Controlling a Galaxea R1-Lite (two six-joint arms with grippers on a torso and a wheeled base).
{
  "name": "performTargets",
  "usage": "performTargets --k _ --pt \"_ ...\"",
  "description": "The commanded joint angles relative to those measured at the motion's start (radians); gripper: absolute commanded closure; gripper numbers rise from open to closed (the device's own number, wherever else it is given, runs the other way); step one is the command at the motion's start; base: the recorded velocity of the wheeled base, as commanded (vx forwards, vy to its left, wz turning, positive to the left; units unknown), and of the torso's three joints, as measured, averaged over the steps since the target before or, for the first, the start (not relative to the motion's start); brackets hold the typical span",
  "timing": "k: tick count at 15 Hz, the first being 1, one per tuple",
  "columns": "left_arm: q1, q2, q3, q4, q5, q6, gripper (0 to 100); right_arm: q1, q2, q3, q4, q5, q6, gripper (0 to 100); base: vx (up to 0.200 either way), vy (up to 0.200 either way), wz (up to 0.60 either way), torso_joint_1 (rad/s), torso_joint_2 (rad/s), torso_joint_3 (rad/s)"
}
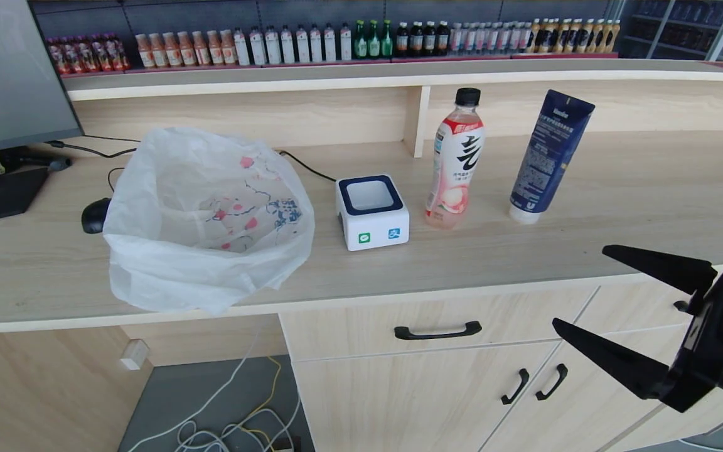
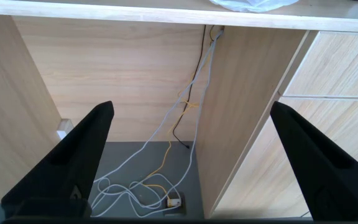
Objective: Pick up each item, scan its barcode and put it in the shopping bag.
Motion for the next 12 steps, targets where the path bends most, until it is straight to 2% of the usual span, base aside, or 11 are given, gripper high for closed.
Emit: performTargets --k 1,3,4,5,6,9,12 --pt "0.000 0.000 0.000 0.000 0.000 0.000 0 0.073 0.061 -0.021 -0.025 -0.049 0.000 0 0.000 0.000 0.00 0.000 0.00 0.000" --pt "0.000 0.000 0.000 0.000 0.000 0.000 0 0.220 0.125 -0.031 -0.102 -0.184 0.016 0 0.000 0.000 0.00 0.000 0.00 0.000" --pt "0.000 0.000 0.000 0.000 0.000 0.000 0 0.252 0.140 -0.031 -0.124 -0.222 0.022 0 0.000 0.000 0.00 0.000 0.00 0.000" --pt "0.000 0.000 0.000 0.000 0.000 0.000 0 0.330 0.177 -0.031 -0.187 -0.354 0.056 0 0.000 0.000 0.00 0.000 0.00 0.000" --pt "0.000 0.000 0.000 0.000 0.000 0.000 0 0.369 0.185 -0.031 -0.203 -0.404 0.080 0 0.000 0.000 0.00 0.000 0.00 0.000" --pt "0.000 0.000 0.000 0.000 0.000 0.000 0 0.456 0.202 -0.033 -0.205 -0.553 0.129 0 0.000 0.000 0.00 0.000 0.00 0.000" --pt "0.000 0.000 0.000 0.000 0.000 0.000 0 0.472 0.237 -0.065 -0.208 -0.650 0.158 0 0.000 0.000 0.00 0.000 0.00 0.000"
